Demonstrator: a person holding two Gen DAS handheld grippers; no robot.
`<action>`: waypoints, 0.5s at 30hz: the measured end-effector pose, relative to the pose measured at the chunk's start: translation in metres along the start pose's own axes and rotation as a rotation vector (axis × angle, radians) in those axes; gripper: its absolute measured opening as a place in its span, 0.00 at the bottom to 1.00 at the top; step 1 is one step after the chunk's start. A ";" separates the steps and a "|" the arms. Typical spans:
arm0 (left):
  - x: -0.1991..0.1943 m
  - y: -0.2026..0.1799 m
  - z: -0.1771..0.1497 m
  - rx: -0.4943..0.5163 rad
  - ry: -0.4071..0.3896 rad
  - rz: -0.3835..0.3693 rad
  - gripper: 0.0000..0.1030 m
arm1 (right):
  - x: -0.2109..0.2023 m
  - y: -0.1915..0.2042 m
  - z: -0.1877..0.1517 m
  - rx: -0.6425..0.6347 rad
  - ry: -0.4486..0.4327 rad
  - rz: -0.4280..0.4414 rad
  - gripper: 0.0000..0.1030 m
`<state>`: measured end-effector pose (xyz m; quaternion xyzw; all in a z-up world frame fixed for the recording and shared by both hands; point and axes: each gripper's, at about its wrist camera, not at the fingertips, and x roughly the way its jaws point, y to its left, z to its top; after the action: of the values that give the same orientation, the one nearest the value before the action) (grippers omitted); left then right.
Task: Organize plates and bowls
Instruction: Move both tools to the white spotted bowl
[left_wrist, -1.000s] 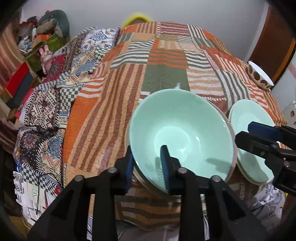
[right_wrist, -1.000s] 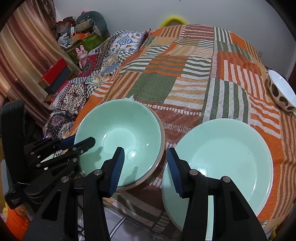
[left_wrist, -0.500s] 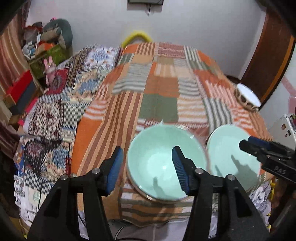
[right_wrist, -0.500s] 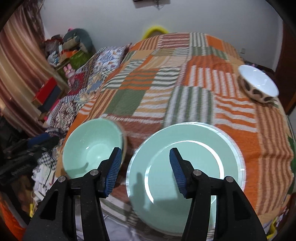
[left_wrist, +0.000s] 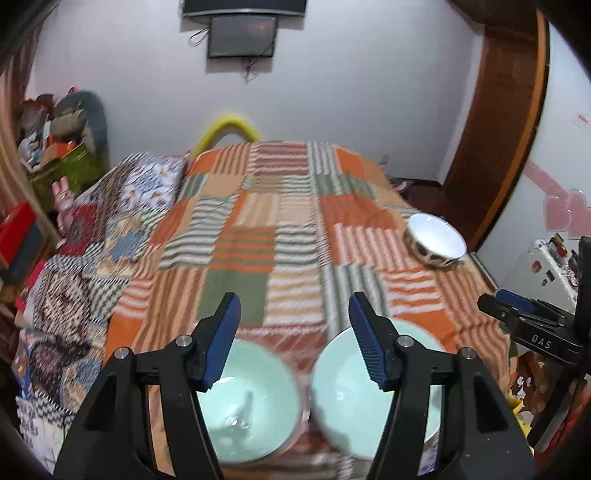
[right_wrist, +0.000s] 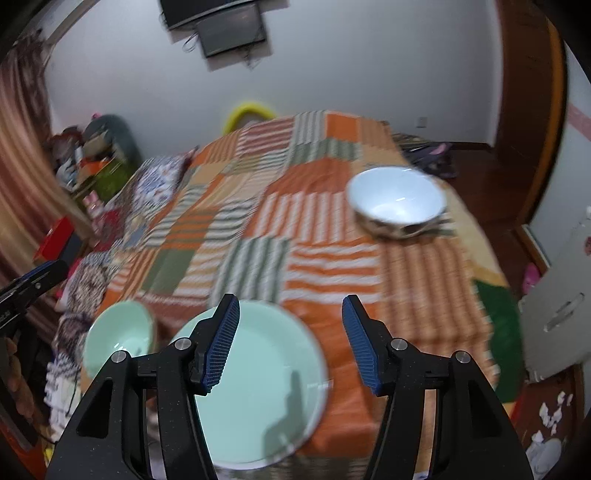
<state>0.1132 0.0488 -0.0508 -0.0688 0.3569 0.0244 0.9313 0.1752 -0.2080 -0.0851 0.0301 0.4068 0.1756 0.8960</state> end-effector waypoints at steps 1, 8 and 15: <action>0.003 -0.008 0.005 0.006 -0.005 -0.012 0.60 | -0.002 -0.010 0.004 0.010 -0.009 -0.016 0.53; 0.029 -0.055 0.030 0.043 -0.005 -0.086 0.62 | -0.003 -0.068 0.024 0.102 -0.041 -0.072 0.53; 0.071 -0.098 0.045 0.104 0.018 -0.108 0.62 | 0.017 -0.103 0.042 0.166 -0.041 -0.101 0.53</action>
<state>0.2050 -0.0418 -0.0546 -0.0399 0.3617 -0.0450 0.9304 0.2460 -0.2952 -0.0896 0.0872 0.4024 0.0953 0.9063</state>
